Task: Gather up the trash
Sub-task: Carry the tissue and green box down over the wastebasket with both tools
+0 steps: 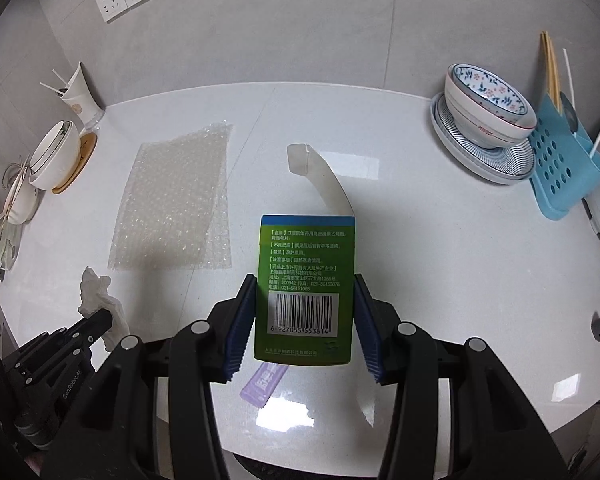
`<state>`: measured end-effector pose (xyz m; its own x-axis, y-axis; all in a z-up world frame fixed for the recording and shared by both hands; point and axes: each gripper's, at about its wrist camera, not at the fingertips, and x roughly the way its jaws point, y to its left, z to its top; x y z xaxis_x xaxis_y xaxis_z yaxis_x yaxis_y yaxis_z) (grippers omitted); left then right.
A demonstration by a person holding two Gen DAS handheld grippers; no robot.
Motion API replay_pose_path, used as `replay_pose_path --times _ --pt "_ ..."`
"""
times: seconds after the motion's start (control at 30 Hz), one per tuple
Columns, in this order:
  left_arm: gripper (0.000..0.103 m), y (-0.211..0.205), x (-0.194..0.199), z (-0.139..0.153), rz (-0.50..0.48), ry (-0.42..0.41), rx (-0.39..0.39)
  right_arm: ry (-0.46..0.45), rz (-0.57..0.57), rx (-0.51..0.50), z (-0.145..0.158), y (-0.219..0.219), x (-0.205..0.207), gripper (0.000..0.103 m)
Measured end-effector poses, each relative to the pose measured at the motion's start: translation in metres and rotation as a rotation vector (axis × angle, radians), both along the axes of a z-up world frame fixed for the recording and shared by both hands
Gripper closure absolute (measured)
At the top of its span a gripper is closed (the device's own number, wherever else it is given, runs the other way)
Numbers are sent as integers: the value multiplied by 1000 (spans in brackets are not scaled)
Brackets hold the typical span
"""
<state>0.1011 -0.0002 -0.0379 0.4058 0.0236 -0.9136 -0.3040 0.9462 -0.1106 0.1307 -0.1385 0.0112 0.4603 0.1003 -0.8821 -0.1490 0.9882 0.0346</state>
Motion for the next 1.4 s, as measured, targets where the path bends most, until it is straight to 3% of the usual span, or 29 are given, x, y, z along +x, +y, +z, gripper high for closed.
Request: replay_pose_path --times 0.47,0.9,1.4 --pt "98 -8 -42 20 -51 -41 3 -53 -18 12 15 -11 -57 58" --pt "98 -16 -84 23 -82 -51 -22 -67 6 65 27 -15 -105 58" --pt "98 -29 -144 19 -109 -59 -67 -86 57 42 21 -18 -167 58"
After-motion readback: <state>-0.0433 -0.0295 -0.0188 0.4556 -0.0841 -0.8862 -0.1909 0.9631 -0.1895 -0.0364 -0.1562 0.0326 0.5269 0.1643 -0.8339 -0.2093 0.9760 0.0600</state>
